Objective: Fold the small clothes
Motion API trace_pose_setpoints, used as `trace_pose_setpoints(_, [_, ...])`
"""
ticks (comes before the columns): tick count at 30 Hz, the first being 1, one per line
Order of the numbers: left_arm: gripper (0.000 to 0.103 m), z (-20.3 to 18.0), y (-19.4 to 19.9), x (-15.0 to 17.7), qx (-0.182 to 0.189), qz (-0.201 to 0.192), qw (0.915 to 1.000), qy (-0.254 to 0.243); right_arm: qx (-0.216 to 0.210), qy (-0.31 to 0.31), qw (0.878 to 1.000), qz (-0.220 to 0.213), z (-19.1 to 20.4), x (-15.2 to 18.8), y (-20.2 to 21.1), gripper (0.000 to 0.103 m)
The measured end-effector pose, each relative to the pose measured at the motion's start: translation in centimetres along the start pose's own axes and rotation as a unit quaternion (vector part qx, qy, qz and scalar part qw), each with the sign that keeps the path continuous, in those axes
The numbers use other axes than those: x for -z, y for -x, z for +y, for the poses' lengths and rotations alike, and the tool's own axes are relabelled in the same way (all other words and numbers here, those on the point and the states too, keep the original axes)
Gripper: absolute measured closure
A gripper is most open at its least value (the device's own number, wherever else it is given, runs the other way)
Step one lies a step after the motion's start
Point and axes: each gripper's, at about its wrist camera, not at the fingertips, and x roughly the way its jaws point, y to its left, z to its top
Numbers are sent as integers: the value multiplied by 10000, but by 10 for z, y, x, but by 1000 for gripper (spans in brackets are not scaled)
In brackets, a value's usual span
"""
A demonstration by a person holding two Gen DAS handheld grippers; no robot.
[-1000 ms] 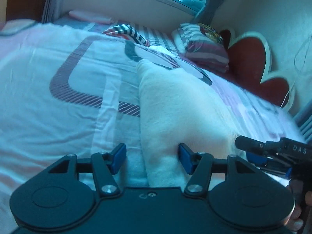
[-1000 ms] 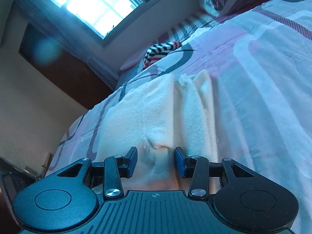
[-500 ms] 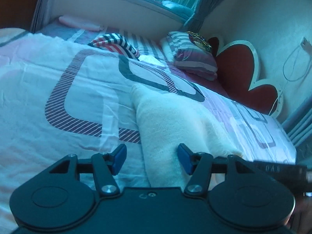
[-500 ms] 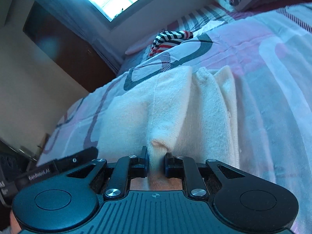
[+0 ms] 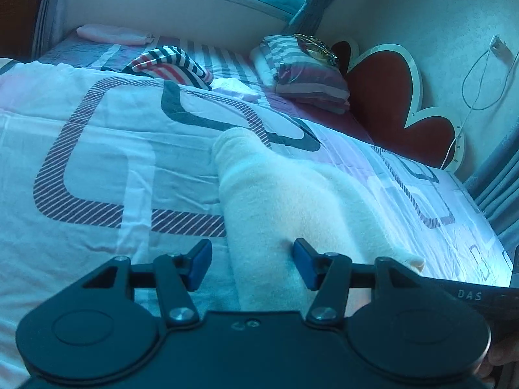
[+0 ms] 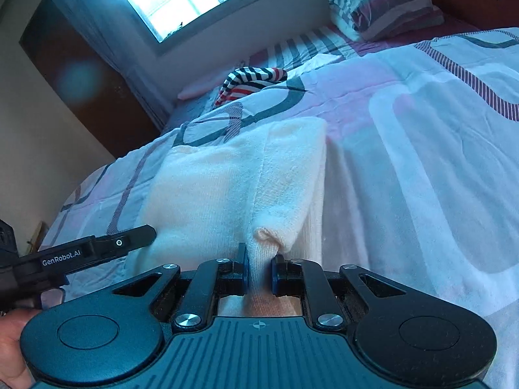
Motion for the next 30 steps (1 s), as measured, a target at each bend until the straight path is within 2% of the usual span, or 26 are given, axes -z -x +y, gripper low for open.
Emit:
trace_pose_setpoints(5, [46, 2, 4, -1, -110, 17, 9998, -157, -6, 134, 9999, 77, 1, -3, -4, 91])
trace_pose_setpoints(7, [48, 2, 9, -5, -17, -75, 9999, -83, -10, 92, 9999, 57, -1, -7, 1, 90])
trace_pose_setpoints(9, [44, 1, 15, -10, 25, -281, 9996, -84, 196, 35, 9995, -227, -4, -10, 16, 68])
trace_pose_setpoints(10, [44, 1, 14, -13, 3, -314, 9994, -120, 294, 48, 9984, -477, -6, -13, 24, 66])
trace_pose_setpoints(13, [44, 1, 4, -20, -26, -249, 9996, -135, 374, 231, 9966, -702, 0, -30, 24, 67])
trace_pose_setpoints(16, [43, 0, -15, -21, -69, 22, 9999, -101, 347, 988, 9938, -376, 20, -39, -5, 67])
trace_pose_setpoints(17, [42, 2, -24, -19, -168, 204, 9996, -68, 590, 1334, 9893, -77, 23, -37, -22, 71])
trace_pose_setpoints(18, [37, 3, -30, -17, -241, 310, 9992, -7, 986, 1669, 9810, 106, 22, -32, -37, 80])
trace_pose_setpoints(19, [34, 6, -32, -17, -230, 328, 9992, 76, 986, 1713, 9803, -67, 17, -29, -40, 80])
trace_pose_setpoints(21, [35, 7, -30, -18, -240, 360, 9990, 143, 942, 1263, 9875, -7, 11, -35, -35, 79])
trace_pose_setpoints(23, [35, 0, -22, -15, -293, 315, 9990, -151, 1070, 1398, 9844, -26, 18, -30, -30, 79])
trace_pose_setpoints(25, [37, -4, -11, -9, -315, 244, 9989, -238, 1133, 1488, 9823, -68, 26, -23, -22, 79])
trace_pose_setpoints(26, [40, -6, -2, -6, -243, 177, 9992, -246, 1075, 1506, 9826, -161, 31, -19, -13, 79])
trace_pose_setpoints(28, [41, -11, 13, 6, -171, 36, 9994, -286, 834, 1549, 9841, -266, 41, -7, 4, 79])
trace_pose_setpoints(30, [41, -18, 15, 24, -227, 178, 9989, -380, 974, 1747, 9798, 9, 45, 10, 1, 79])
